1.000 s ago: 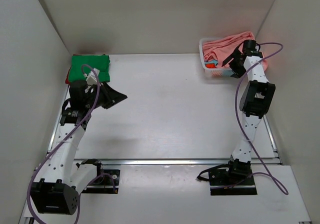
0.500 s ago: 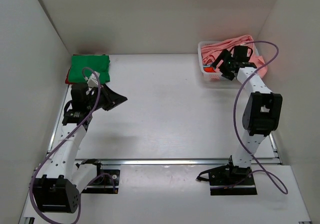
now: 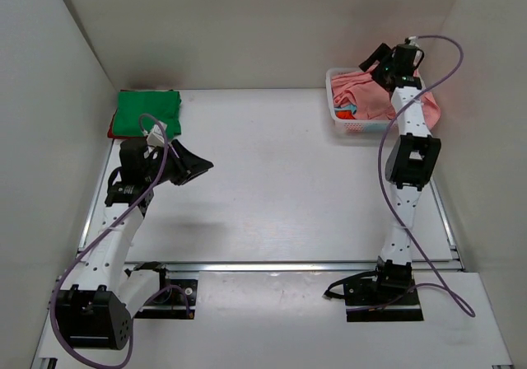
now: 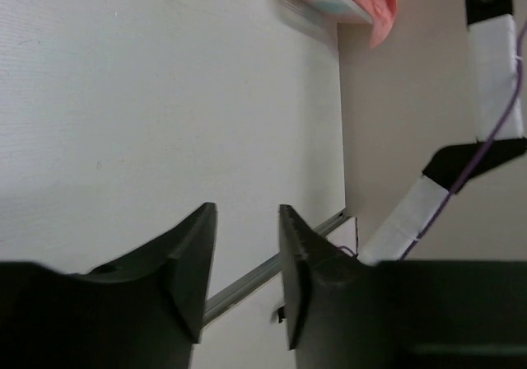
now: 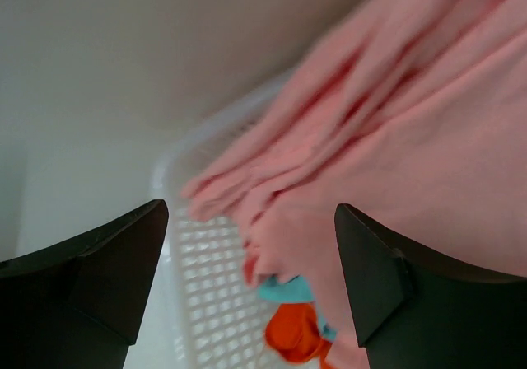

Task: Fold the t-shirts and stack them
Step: Grab crumpled tshirt from bin with the right arm, then move the tshirt to the center of the board

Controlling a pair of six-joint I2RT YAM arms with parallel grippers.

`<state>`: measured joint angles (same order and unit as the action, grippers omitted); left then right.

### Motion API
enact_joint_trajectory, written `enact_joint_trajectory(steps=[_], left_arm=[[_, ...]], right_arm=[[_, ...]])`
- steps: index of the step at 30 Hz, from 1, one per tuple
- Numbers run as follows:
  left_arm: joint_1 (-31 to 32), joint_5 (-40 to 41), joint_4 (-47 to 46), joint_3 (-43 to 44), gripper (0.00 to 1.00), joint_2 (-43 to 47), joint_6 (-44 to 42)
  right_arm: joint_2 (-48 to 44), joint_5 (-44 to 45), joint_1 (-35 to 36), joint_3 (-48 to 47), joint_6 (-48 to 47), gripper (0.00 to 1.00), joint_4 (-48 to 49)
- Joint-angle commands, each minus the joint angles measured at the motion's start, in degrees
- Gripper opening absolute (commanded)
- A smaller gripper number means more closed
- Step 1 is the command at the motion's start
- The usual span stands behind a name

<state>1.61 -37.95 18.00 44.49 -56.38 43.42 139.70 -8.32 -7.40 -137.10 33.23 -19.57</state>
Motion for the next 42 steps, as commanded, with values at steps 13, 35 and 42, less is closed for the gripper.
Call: enact_joint_trajectory(steps=[13,35,42], left_arm=[[-0.5,-1.6,0.6,0.1,0.57,3.2,-1.1],[2.4,-0.5,-11.9,7.7,0.09,-2.1,2.9],[2.6,1.7,-8.8,13.3,0.08,-2.8,0.4]], right_arm=[[7.4,-4.4,-1.7,-2.6,1.9,0.00,-2.9],[-39.6,-24.9,-0.9,12.8,-4.4,0.00,7.7],[-53.8,-31.0,7.0,15.7,0.6,0.00,19.1]])
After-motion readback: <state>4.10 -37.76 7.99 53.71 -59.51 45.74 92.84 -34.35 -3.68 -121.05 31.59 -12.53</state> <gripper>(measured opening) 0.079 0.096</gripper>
